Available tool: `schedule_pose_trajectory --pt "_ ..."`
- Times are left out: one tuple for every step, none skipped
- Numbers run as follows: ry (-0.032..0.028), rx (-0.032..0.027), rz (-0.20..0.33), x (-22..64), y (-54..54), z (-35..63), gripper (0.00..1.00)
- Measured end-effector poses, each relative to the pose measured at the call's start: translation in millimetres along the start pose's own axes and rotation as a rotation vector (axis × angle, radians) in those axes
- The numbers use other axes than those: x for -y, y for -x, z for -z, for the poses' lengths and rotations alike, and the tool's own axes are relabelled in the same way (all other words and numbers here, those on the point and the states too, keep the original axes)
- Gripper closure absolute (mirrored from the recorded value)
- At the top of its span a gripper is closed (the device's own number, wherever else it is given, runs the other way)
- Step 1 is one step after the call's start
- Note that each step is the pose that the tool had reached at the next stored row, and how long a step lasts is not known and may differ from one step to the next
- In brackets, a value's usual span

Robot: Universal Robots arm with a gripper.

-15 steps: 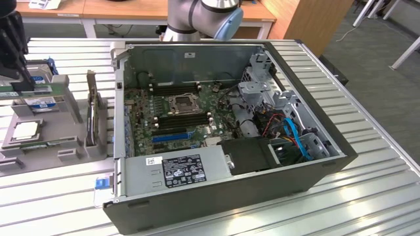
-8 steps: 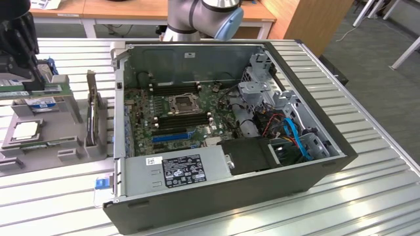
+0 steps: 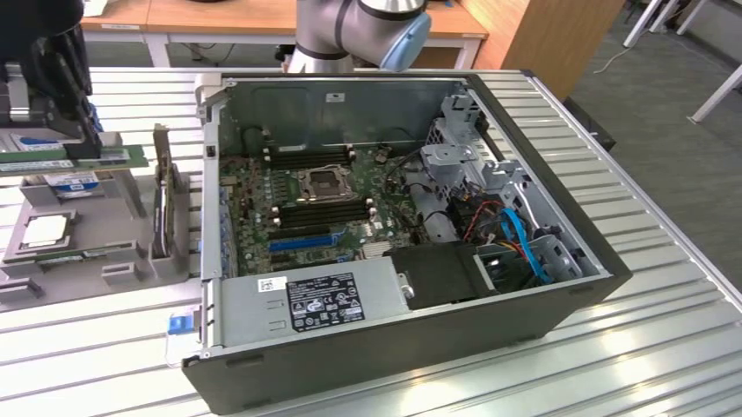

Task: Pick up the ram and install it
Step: 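Pick up the ram and move it above insertion slot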

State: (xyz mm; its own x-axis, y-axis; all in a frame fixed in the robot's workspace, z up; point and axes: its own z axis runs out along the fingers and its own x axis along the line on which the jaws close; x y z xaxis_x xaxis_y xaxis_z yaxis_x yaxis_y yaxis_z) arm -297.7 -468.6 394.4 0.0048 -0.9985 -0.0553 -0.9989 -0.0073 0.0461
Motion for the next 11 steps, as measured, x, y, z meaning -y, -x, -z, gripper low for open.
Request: schedule_pose_trajectory --pt "0.0001 0.0000 0.000 2.0 0.0 0.1 0.88" --pt "0.0001 0.0000 0.000 4.0 0.0 0.2 0.88" --pt "0.0001 0.0000 0.000 6.0 -0.1 0.3 0.88" --pt "0.0001 0.0000 0.000 8.0 -0.1 0.4 0.88" --pt "0.0003 0.0000 0.000 10.2 0.0 0.5 0.88" --pt "0.0004 -0.0001 0.000 12.2 -0.1 0.6 0.88" --pt "0.0003 0.0000 0.000 14.2 -0.1 0.6 0.88" --pt "0.0005 0.0000 0.000 16.1 -0.1 0.7 0.88" --pt "0.0007 -0.0001 0.000 18.2 -0.1 0.9 0.88" --pt "0.0008 0.0000 0.000 20.4 -0.1 1.0 0.88" --pt "0.0010 0.0000 0.000 22.6 -0.1 1.1 0.88"
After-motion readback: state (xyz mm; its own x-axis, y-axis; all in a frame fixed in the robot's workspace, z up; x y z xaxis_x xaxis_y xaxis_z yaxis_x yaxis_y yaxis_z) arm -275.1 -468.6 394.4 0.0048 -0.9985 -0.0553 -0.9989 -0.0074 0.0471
